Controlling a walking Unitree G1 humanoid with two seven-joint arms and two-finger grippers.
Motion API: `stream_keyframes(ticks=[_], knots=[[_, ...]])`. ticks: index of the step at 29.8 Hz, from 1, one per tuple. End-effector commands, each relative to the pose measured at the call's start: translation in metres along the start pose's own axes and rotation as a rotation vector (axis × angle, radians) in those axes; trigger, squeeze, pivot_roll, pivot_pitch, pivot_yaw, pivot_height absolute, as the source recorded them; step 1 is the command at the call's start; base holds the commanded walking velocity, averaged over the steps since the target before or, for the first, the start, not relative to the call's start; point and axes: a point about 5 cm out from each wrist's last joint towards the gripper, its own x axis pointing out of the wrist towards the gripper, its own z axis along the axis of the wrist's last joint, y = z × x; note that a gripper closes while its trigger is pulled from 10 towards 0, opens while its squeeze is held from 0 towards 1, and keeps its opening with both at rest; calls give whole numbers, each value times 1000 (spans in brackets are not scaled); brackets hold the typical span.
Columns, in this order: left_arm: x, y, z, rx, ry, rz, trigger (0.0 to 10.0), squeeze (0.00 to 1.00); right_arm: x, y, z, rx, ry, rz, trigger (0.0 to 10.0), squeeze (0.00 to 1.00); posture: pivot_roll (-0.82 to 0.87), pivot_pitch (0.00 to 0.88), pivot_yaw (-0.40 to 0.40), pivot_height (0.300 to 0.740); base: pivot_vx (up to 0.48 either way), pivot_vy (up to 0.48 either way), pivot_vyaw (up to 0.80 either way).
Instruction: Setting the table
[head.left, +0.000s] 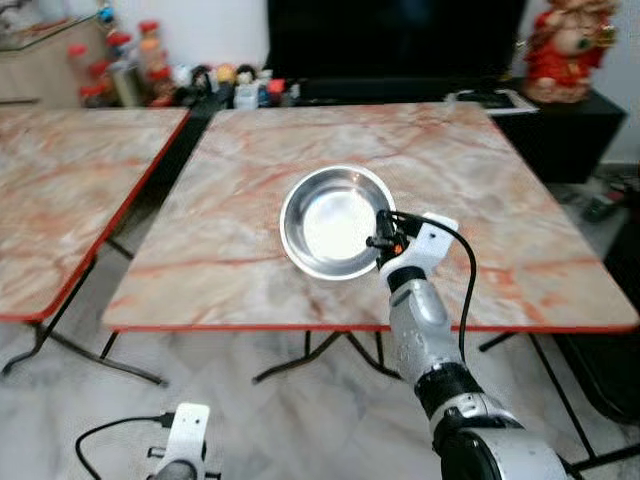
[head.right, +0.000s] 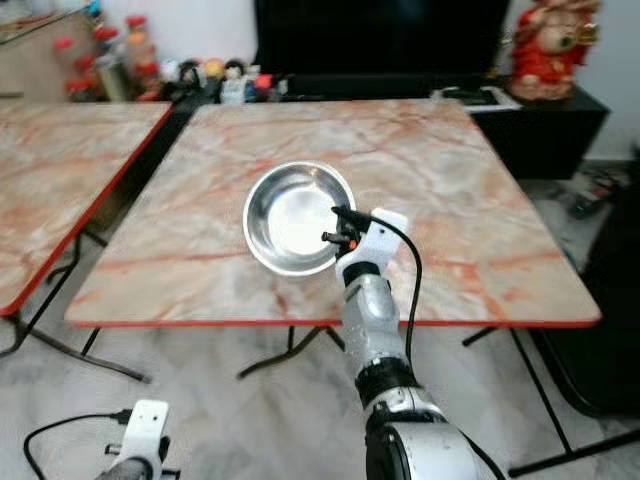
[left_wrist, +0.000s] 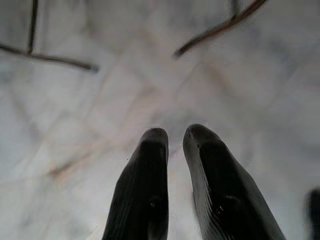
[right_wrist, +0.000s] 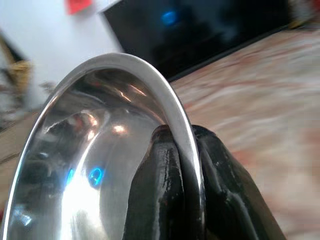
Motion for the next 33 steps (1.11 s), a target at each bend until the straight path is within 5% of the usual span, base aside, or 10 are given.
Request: stream_keyframes(ticks=[1,16,23,26,33], knots=[[-3,12,-11,22,40,27,10000,0,5,28,3,19,-25,75,10000,0,70,0,25,740,319,0,0],[-3,12,-13,26,53,36,10000,0,4,25,-2,14,12,62,10000,0,69,0,20,740,294,0,0],[-4,12,-16,29,64,41,10000,0,5,19,-7,113,71,4,10000,0,68,0,20,740,0,0,0],[-4,12,-17,29,64,40,10000,0,6,9,-9,201,109,-101,10000,0,68,0,23,740,0,0,0],[-6,13,-23,32,79,41,10000,0,5,-3,-11,191,154,-204,10000,0,70,0,27,740,0,0,0]])
